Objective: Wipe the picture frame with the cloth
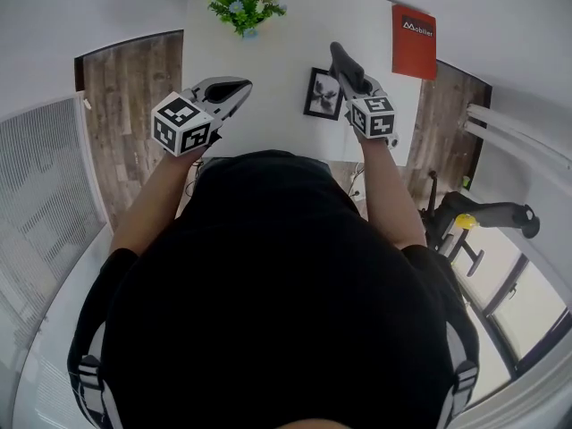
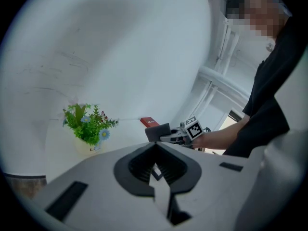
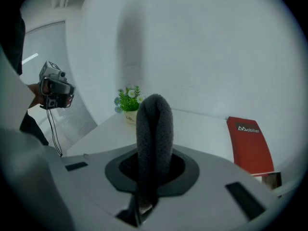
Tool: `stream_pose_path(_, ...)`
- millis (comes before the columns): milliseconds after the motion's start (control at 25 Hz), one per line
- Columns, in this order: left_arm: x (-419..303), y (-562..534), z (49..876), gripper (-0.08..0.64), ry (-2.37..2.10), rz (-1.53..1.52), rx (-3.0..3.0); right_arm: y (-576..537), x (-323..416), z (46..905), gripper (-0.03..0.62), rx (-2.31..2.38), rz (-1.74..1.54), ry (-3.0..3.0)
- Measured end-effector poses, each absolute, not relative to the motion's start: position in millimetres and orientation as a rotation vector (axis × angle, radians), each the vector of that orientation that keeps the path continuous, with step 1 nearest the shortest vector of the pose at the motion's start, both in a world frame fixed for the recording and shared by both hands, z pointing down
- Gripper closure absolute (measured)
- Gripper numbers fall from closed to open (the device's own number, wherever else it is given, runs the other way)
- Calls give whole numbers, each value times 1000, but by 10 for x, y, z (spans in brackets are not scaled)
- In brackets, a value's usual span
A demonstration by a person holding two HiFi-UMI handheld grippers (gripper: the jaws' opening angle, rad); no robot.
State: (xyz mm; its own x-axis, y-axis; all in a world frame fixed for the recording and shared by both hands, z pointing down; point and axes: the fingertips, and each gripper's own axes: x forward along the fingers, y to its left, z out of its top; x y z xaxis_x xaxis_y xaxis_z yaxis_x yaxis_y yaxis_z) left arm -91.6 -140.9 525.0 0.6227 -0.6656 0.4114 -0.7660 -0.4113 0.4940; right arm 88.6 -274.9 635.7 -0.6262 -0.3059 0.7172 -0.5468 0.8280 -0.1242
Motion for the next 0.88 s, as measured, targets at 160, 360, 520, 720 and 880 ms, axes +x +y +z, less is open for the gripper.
stream_pose_path(160, -915, -1399, 5300, 551, -1138, 190, 2153, -2844, 838, 6459, 551, 604, 397, -2279)
stream_pose_path(360, -918, -1369, 5362, 551, -1164, 184, 2118, -2882, 786, 6619, 551, 558, 339, -2257)
stream_pose_path(520, -945, -1342, 5410, 551, -1177, 181, 2089, -2915, 727, 6728, 551, 525, 278, -2236)
stream_pose_path(720, -961, -1302, 5480, 551, -1188, 178, 2058, -2898, 677, 6910, 551, 458, 181, -2194)
stream_pose_path(880, -952, -1297, 5522, 551, -1190, 178, 2041, -2877, 653, 7058, 551, 410, 156, -2165)
